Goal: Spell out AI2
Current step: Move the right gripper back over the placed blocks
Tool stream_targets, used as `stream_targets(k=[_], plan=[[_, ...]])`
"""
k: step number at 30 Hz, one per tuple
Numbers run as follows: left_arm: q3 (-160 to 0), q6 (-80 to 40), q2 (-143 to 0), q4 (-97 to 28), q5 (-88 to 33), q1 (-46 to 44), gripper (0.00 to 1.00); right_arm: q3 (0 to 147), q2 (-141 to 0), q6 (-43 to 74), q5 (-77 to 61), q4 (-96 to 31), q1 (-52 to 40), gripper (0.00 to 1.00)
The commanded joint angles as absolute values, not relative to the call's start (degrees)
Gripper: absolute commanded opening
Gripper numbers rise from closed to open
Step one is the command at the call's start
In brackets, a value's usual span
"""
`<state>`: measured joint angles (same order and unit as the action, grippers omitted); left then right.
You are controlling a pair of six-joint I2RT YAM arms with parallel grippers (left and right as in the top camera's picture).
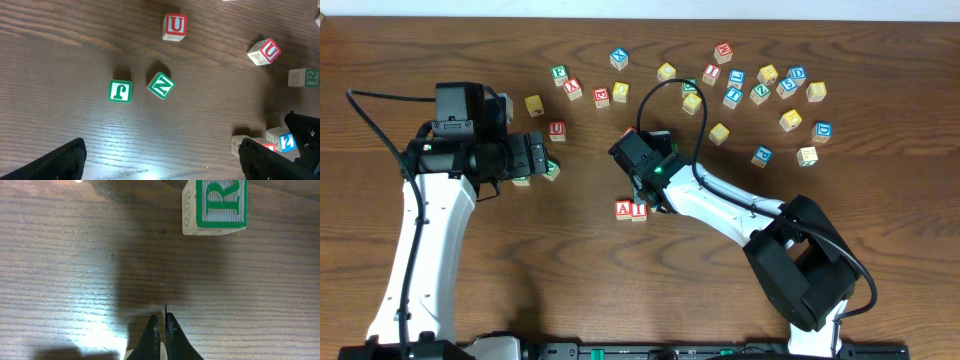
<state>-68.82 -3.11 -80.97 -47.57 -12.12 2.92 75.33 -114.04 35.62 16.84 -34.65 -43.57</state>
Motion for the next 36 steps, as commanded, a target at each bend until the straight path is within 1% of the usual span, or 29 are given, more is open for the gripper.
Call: stream_targets(k=[1, 9, 26, 36], plan=[[-68.51, -2.59, -81.38, -47.7, -12.47, 3.09, 0.96, 75.92, -114.28, 37.32, 16.78, -35.42, -44.34, 0.01], [-68.51, -2.59, -81.41, -47.7, -12.47, 3.09, 0.96, 75.92, -114.28, 37.32, 14.5, -36.84, -44.36, 0.01], [-68.51, -2.59, -81.38, -47.7, -12.47, 3.09, 0.96, 75.92, -114.28, 38.79, 14.41, -38.76, -45.82, 0.01], [-68.51, -2.59, -81.38, -47.68, -12.47, 3.09, 0.96, 75.92, -114.28, 38.98, 18.09, -38.57, -45.63, 0.01]])
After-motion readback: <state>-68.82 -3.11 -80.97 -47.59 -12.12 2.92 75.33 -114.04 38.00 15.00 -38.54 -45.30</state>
